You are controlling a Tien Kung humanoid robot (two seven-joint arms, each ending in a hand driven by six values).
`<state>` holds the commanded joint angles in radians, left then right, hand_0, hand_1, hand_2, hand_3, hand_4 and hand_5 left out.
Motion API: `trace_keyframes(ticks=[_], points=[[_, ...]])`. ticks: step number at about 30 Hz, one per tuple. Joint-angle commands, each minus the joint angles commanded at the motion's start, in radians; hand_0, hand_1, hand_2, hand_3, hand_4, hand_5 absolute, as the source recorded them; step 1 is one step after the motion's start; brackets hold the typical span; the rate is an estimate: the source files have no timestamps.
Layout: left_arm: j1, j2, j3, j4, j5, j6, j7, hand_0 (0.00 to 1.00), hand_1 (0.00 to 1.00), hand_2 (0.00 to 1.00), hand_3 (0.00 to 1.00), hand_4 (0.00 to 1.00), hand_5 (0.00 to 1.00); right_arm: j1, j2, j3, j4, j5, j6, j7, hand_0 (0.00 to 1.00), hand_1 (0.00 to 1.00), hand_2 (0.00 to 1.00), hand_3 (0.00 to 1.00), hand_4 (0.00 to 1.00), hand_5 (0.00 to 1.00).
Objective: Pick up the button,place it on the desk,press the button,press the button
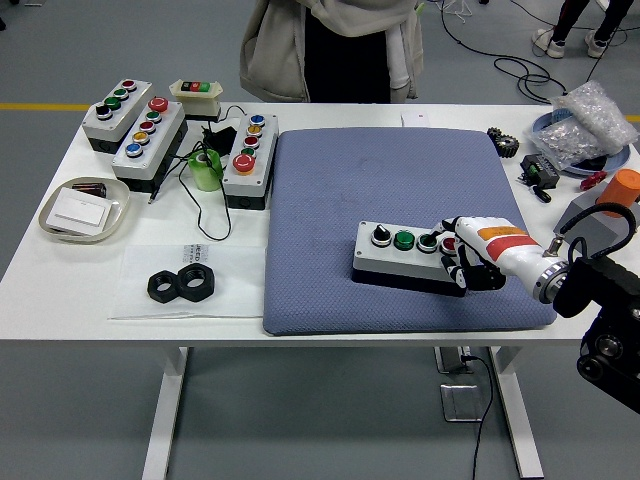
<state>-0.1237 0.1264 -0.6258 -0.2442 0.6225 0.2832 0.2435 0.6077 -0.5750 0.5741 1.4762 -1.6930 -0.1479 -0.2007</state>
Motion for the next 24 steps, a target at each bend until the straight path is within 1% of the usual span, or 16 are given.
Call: trace_keyframes(ticks=[5,6,9,11,12,15,17,18,20,23,24], points=[[-0.001,0.0,0.0,0.0,0.0,-0.001,0.0,0.682,0.648,0.745,0.785,0.7,0.998,-0.015,-0.017,0.087,0.045,0.016,-0.017,0.013,0.101,0.002,0.116,0.681,0.51,0.002],[-0.001,0.0,0.0,0.0,-0.001,-0.001,0.0,0.682,0.648,0.745,0.785,0.701,0.998,-0.017,-0.019,0.097,0.049,0.023,-0.017,0.015,0.151,0.002,0.151,0.763,0.685,0.002],[0.0,0.0,0.0,0.001,-0.001,0.0,0.0,0.682,0.648,0.745,0.785,0.701,0.998,-0.031,-0.029,0.155,0.068,0.091,-0.006,0.027,0.151,0.002,0.151,0.763,0.685,0.002],[0.0,0.0,0.002,0.0,-0.002,-0.001,0.0,0.682,0.648,0.745,0.785,0.701,0.998,-0.041,-0.034,0.193,0.074,0.137,-0.012,0.031,0.151,0.002,0.151,0.763,0.685,0.002],[0.0,0.0,0.001,0.0,-0.001,-0.001,0.0,0.682,0.648,0.745,0.785,0.702,0.998,-0.05,-0.038,0.226,0.075,0.178,-0.027,0.041,0.287,0.154,0.313,0.946,0.688,0.135],[0.001,0.0,-0.001,0.0,0.002,-0.001,0.001,0.682,0.648,0.745,0.785,0.702,0.998,-0.062,-0.041,0.28,0.067,0.27,-0.045,0.062,0.287,0.154,0.313,0.946,0.688,0.135],[0.001,0.0,-0.002,0.0,0.004,-0.001,0.001,0.682,0.648,0.745,0.785,0.702,0.998,-0.069,-0.04,0.32,0.056,0.352,-0.057,0.085,0.287,0.154,0.313,0.946,0.688,0.135],[0.002,0.0,-0.004,0.0,0.006,-0.001,0.002,0.682,0.648,0.746,0.785,0.701,0.998,-0.075,-0.039,0.347,0.04,0.397,-0.07,0.105,0.882,0.778,0.887,0.998,0.735,0.313],[0.003,-0.001,-0.007,0.0,0.011,-0.001,0.004,0.682,0.648,0.746,0.785,0.701,0.998,-0.088,-0.036,0.392,0.012,0.482,-0.089,0.142,0.882,0.778,0.887,0.998,0.735,0.313],[0.005,-0.001,-0.009,0.0,0.015,-0.002,0.005,0.682,0.648,0.746,0.785,0.701,0.998,-0.102,-0.034,0.431,-0.012,0.605,-0.106,0.177,0.882,0.778,0.887,0.998,0.735,0.313],[0.005,-0.002,-0.01,0.0,0.015,-0.002,0.005,0.682,0.649,0.745,0.785,0.701,0.998,-0.104,-0.033,0.437,-0.017,0.64,-0.109,0.182,0.949,0.861,0.966,0.998,0.743,0.397]])
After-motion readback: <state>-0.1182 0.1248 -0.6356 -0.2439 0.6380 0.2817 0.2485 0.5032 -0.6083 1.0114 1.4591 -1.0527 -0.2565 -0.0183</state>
